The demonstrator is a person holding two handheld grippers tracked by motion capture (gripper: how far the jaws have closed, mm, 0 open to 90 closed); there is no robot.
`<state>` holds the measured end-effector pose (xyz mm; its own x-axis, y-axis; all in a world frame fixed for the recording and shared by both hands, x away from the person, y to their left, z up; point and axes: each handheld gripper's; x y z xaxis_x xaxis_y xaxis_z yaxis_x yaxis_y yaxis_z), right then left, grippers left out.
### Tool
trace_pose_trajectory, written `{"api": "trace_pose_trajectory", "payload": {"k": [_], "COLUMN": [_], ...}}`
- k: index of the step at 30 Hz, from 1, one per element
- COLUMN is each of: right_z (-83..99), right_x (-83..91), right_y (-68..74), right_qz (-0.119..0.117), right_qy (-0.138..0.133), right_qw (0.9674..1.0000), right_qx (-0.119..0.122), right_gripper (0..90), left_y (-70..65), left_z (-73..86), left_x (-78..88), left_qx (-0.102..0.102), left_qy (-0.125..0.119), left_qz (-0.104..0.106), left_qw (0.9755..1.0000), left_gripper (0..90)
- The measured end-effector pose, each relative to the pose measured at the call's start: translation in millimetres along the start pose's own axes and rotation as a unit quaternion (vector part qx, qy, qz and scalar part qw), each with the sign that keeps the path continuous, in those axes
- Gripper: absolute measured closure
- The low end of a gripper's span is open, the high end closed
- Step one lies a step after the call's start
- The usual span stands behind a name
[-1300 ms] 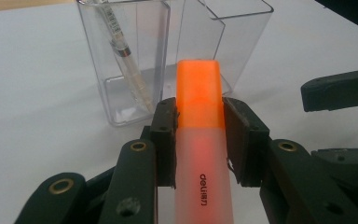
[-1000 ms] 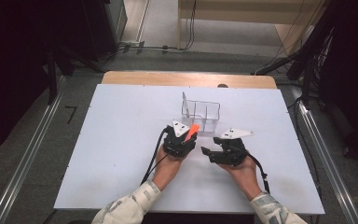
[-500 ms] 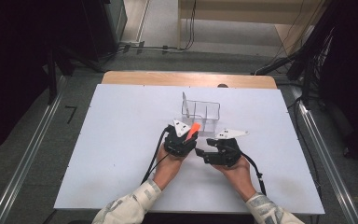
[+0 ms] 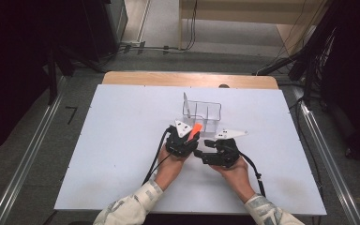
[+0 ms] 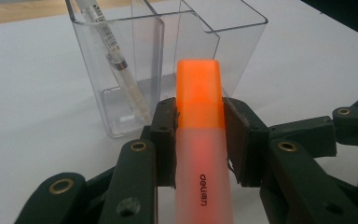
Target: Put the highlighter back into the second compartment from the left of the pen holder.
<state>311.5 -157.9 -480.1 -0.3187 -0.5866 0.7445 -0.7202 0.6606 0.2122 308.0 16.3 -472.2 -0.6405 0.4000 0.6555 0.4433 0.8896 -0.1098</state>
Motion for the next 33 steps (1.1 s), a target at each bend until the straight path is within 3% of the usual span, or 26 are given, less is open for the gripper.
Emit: {"api": "trace_pose_trajectory", "payload": {"k": [18, 33], "right_z": [-2.4, -2.6], "right_x": [-6.1, -8.3], "right_y": [-4.8, -5.6], "right_qz": [-0.058, -0.066], "right_qy": [-0.01, -0.011], "right_qw": [0.9975, 0.9968], "right_qx": [-0.039, -0.043], "right_gripper": [35.7, 36.5], "left_y": [-0.8, -0.4], "left_z": [-0.3, -0.6], "left_x": [0.9, 1.1], "left_qx": [0.0, 0.0], "left_qy": [-0.004, -0.005], "left_qz": [0.002, 0.005], "left_qw": [1.0, 1.0], "left_gripper": [66.4, 66.4]}}
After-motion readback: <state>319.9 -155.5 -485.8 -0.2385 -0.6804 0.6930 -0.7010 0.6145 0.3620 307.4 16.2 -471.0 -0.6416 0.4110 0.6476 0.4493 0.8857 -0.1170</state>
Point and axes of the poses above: each handheld gripper's, and its own axes: x roughly backward along the jaws, z roughly out of its underside, y roughly to its left, and after that the axes turned 11 degrees about y, right-handed
